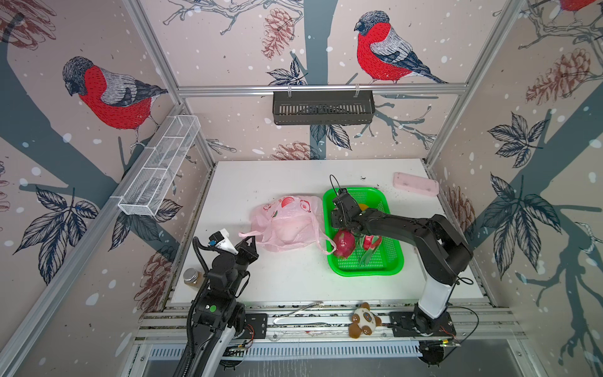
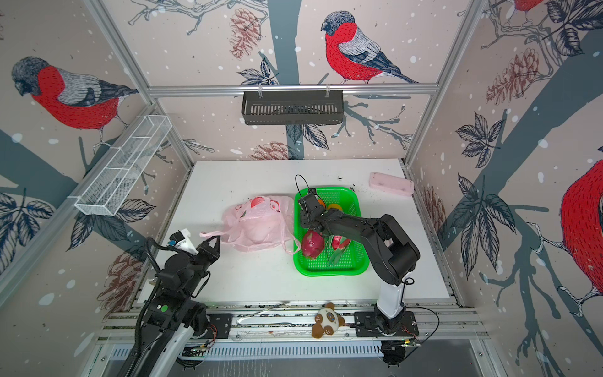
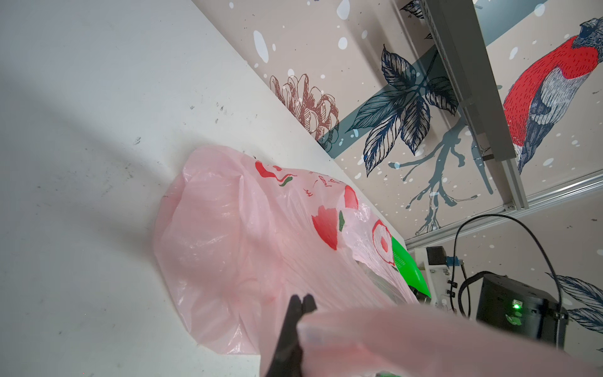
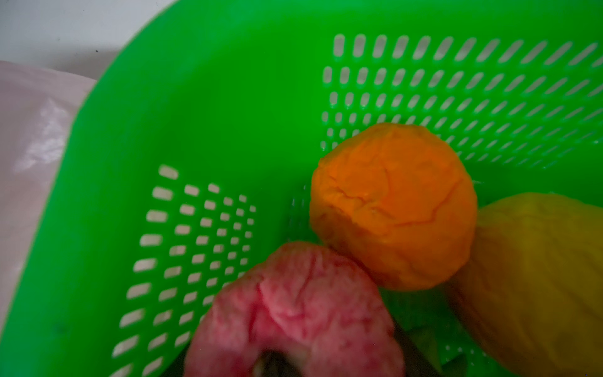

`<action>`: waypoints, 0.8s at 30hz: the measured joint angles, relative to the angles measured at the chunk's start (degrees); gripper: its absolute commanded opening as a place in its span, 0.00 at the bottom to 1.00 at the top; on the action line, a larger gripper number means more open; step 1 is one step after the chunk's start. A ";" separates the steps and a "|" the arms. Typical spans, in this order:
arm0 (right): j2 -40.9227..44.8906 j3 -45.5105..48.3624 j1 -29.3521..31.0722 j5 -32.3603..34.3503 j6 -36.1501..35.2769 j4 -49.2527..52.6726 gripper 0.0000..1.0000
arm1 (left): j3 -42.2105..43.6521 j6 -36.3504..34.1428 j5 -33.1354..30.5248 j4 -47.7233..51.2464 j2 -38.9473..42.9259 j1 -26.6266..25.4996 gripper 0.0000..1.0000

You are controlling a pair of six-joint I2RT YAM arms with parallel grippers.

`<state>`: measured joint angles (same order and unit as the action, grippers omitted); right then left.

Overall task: Untie the knot of the plastic bag and take out the fruit
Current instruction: 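Lower the pink fruit into the basket beside the orange and open the right gripper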

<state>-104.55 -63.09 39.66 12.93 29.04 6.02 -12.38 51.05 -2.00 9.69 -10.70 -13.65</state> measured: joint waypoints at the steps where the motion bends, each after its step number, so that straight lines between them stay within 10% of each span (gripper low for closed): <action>1: -0.15 0.00 -0.09 -0.02 0.26 -0.02 0.52 | 0.00 0.02 -0.04 0.00 0.02 0.00 0.00; 24: -2.60 -0.81 -0.63 -0.17 0.79 0.28 0.80 | 0.02 0.04 -1.01 0.66 0.90 0.00 0.11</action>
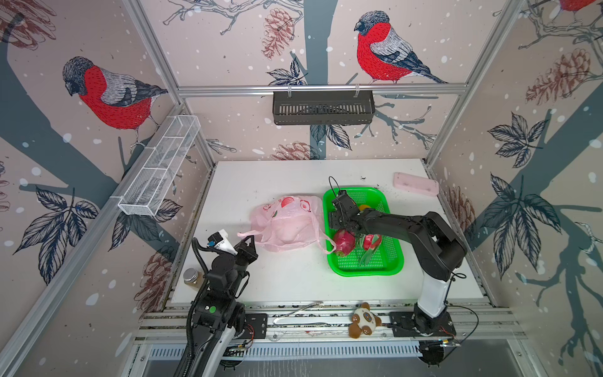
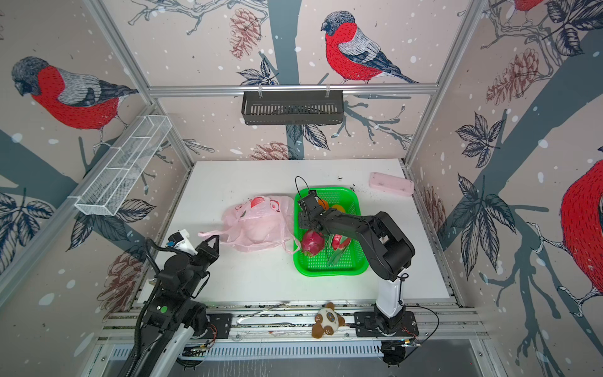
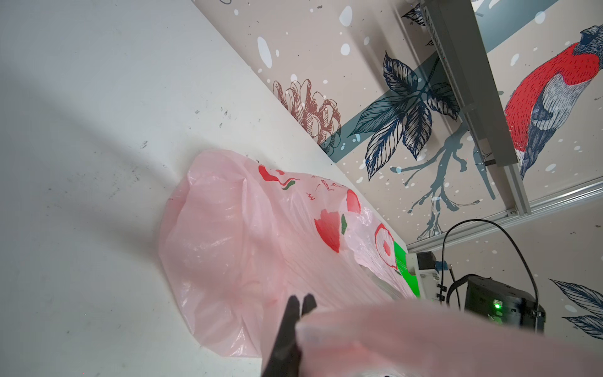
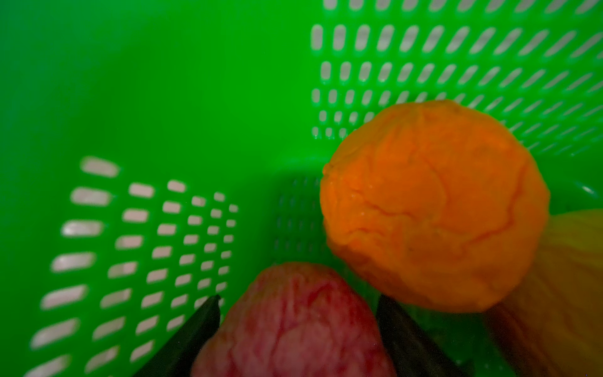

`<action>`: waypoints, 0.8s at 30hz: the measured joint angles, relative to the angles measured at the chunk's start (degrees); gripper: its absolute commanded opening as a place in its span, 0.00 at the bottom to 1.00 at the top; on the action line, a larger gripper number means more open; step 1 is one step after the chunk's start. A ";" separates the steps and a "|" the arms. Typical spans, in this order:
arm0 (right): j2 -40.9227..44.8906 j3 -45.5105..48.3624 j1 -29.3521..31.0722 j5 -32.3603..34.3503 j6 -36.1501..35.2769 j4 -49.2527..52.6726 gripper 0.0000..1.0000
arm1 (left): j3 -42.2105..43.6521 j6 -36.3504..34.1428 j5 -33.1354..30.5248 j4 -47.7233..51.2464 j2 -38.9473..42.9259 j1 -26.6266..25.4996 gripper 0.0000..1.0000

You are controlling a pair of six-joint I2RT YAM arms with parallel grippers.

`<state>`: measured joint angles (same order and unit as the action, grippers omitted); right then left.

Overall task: Untie the knot of the plastic bag and take out the fruit
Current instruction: 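Lower the pink fruit into the basket beside the orange and open the right gripper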

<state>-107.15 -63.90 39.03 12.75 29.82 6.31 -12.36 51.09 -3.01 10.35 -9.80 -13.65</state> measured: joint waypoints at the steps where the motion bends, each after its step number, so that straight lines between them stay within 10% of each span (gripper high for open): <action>1: 0.00 -0.13 0.00 0.00 -0.02 0.22 0.81 | 0.00 0.00 0.00 0.00 0.02 0.00 0.11; 24: 3.63 -3.58 1.99 2.01 -0.22 3.48 0.94 | -2.27 -0.13 -0.33 3.52 2.32 0.00 0.47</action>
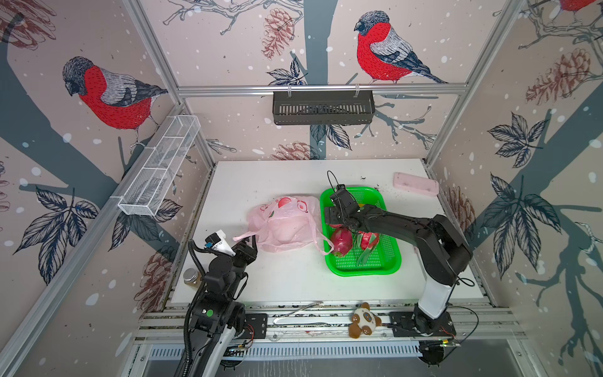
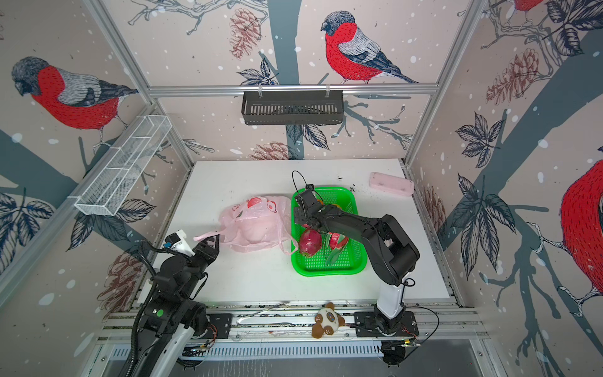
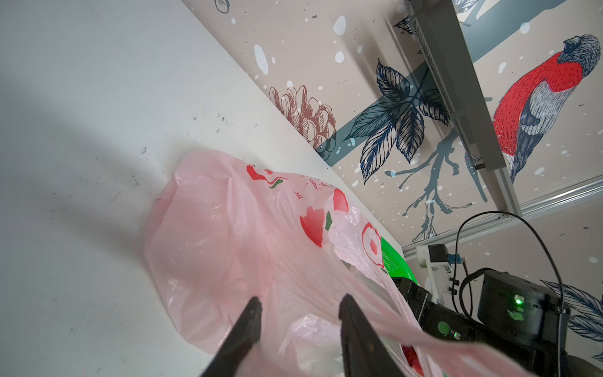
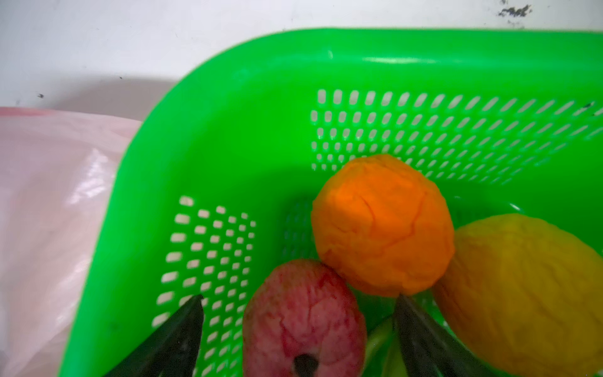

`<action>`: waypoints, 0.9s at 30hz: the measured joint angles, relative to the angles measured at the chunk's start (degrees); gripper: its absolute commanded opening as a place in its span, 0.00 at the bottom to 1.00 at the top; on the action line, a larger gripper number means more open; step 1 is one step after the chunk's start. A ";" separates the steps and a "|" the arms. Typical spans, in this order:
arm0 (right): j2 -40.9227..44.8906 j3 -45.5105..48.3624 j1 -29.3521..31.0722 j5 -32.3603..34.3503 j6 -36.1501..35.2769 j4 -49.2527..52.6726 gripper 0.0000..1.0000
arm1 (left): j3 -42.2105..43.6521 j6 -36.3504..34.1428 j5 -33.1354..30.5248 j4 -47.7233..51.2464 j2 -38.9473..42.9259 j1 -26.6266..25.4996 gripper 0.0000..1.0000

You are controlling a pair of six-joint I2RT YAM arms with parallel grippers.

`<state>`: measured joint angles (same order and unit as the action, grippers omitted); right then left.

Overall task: Untie the knot of the plastic bag and take out the fruit
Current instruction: 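Lower the pink fruit into the basket beside the orange and open the right gripper, then raise the right gripper from the basket while the left gripper releases the bag handle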

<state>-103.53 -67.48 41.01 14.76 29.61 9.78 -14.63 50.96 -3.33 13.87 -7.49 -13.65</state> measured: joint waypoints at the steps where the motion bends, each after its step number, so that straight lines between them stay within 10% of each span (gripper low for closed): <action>1: 0.42 -0.07 0.20 0.20 0.00 0.09 0.94 | -0.20 -0.15 0.00 0.15 0.04 0.00 0.49; 27: 16.65 2.93 1.31 5.33 0.00 3.85 0.99 | -9.70 -0.31 6.84 14.45 2.43 0.00 0.61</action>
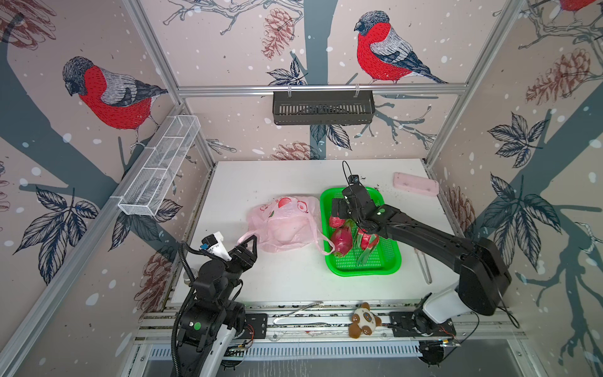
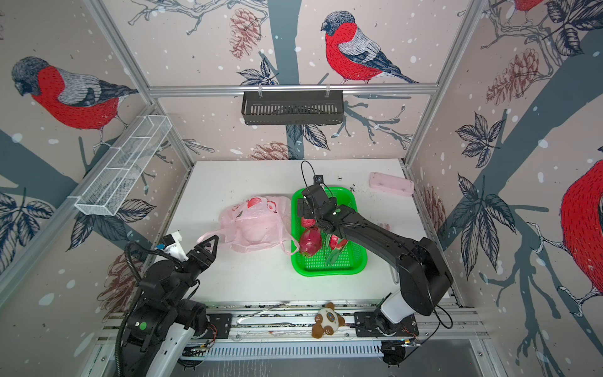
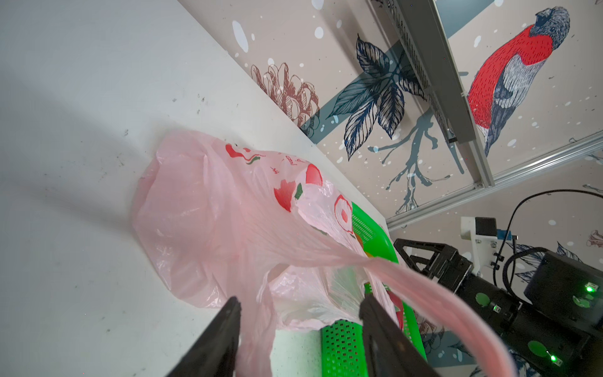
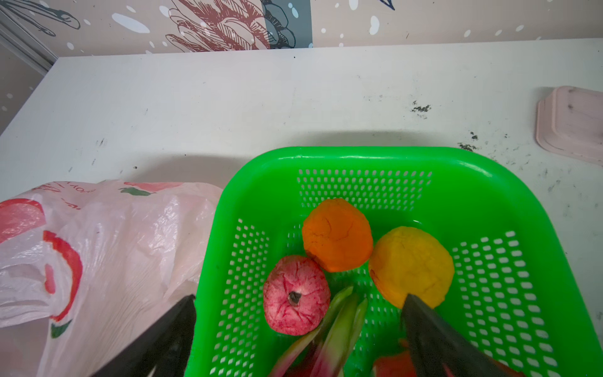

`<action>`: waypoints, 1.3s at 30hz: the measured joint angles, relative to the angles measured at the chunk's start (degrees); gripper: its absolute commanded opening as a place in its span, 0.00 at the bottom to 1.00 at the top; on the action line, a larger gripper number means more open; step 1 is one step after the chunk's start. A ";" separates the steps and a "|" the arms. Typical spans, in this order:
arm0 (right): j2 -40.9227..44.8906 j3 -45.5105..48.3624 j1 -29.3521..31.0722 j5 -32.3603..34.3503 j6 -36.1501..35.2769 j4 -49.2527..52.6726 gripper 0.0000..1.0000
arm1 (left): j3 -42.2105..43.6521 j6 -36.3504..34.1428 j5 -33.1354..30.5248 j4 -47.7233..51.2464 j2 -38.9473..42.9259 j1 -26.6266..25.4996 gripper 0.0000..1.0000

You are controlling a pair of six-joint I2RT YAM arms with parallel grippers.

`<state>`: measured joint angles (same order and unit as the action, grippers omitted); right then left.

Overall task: Untie the knot of the plastic bag and take out the fruit
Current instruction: 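Raise the right gripper from the basket while the left gripper releases the bag handle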

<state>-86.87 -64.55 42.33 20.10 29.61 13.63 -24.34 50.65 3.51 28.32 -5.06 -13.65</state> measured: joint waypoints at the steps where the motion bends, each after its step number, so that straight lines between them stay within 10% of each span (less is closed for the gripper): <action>1: 0.39 0.20 0.00 0.07 0.00 0.04 0.99 | -0.37 0.00 0.35 0.61 -0.22 0.00 0.61; 26: 7.21 2.19 0.50 -0.22 -0.33 0.04 0.99 | -24.04 -5.20 8.00 10.12 -12.28 0.00 0.90; 39: 13.42 6.03 -2.29 -0.09 -5.07 -1.66 0.99 | -26.43 -15.96 -2.93 0.42 -25.81 0.00 0.98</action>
<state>-73.45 -58.52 40.03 20.01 24.53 11.97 -50.76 34.70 0.58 28.73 -30.87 -13.65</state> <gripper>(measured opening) 0.994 0.984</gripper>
